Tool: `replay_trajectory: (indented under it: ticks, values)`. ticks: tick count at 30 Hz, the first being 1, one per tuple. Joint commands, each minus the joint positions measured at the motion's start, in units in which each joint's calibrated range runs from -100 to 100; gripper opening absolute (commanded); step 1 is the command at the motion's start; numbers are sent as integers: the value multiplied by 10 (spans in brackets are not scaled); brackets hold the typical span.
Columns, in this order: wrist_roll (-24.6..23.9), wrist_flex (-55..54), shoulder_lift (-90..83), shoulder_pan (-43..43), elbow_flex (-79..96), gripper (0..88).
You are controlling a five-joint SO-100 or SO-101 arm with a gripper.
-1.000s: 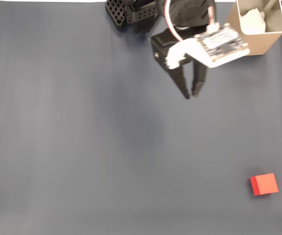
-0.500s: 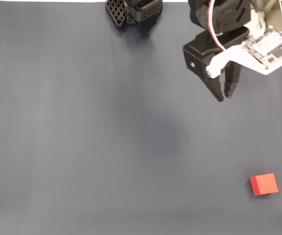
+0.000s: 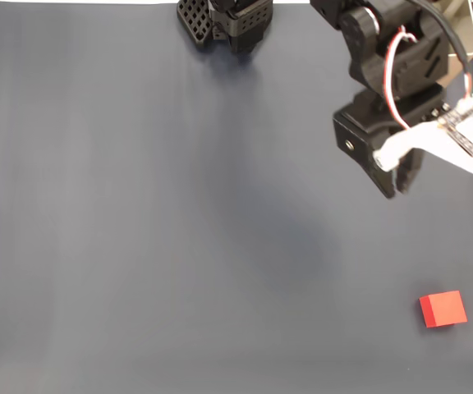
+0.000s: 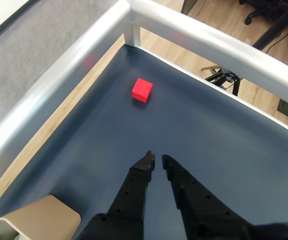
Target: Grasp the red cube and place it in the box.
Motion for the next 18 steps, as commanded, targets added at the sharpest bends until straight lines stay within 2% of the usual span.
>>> replay_trajectory:
  ticks: [1, 18]
  values:
    - [-6, -6, 38, -5, -74, 17]
    - [-30, -2, 238, -10, -279, 59]
